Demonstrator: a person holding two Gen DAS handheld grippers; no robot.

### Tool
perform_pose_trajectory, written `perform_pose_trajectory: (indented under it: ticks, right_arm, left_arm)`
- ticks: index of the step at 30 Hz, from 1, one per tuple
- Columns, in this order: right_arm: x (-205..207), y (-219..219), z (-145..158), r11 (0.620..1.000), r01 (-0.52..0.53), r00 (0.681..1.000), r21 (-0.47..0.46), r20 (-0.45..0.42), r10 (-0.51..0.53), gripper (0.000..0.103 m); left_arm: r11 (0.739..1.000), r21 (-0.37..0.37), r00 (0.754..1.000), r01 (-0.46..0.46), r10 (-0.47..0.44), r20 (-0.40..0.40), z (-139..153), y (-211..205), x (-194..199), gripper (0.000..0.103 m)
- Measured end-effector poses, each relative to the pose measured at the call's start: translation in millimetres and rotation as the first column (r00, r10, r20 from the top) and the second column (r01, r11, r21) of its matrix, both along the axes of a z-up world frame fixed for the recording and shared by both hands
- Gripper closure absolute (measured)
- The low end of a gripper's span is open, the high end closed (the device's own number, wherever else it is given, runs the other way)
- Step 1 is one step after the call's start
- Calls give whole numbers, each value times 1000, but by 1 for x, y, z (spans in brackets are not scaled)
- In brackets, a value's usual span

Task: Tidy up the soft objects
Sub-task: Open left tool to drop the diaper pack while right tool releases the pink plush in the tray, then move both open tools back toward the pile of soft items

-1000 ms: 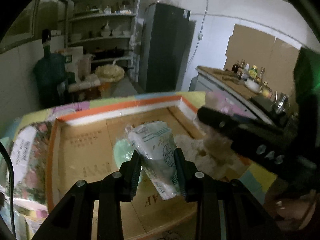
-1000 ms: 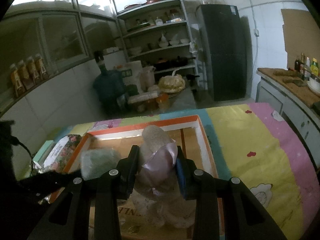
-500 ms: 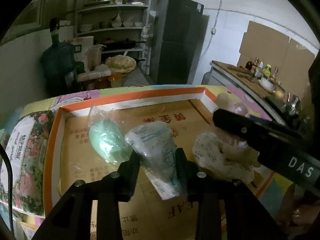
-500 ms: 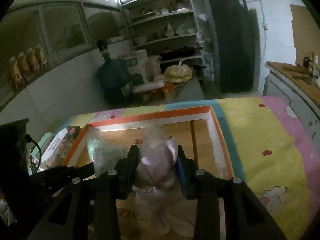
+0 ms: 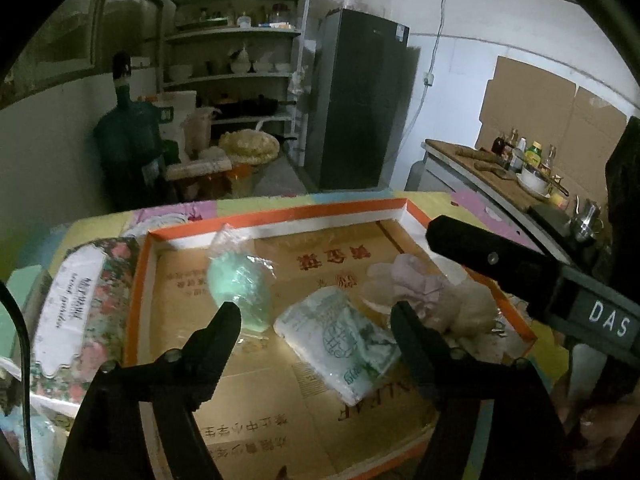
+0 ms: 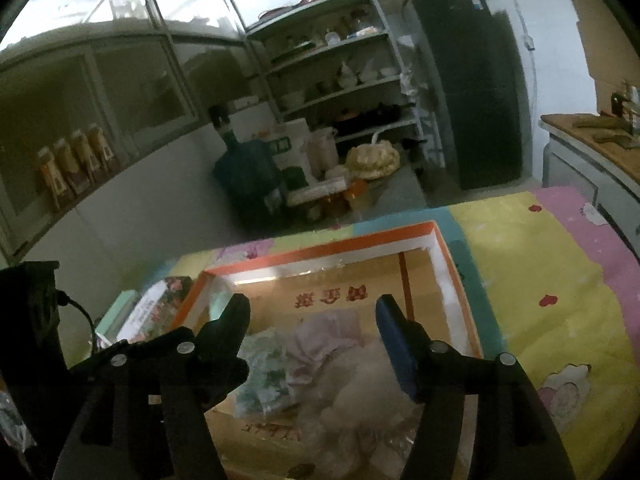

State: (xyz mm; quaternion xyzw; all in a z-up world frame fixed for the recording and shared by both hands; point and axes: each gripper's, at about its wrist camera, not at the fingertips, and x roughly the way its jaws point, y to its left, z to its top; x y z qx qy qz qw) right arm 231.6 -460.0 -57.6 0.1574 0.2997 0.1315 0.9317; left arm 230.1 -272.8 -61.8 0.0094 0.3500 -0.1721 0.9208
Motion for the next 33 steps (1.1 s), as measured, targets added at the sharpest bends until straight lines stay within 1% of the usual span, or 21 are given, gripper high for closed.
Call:
perform_pose_trajectory:
  ticks: [3,6,8,12,22,33]
  right_arm:
    - [-7,-1,7,1000,12,1000,8,15,-12,36]
    - [-16,1,15,1000,23,999,2,29,-23,34]
    - [-22,3,20,1000,30,999,3,40,-30,30]
    - [-34,10,30,1000,31,998,3,59,-31,29]
    - [-63,47,54,1000,9,995,-17,100,-8,29]
    - [-86,98,71,998,-11,991,-58,131,19,29]
  left_arm:
    - [1000,2,1000,-5,5,19,7,3,-6,20]
    - [1000,1,999,-12,12,36,13,7,-12,19]
    - [1000,2,999,-19,19,45,17,10,-17,19]
    - [999,5,997,-42,41,67,25,21,-26,19]
    - [994,10,986,-105,103,132,45,57,-54,19]
    - [988,-8,974,-151,150,168,57,102,-78,19]
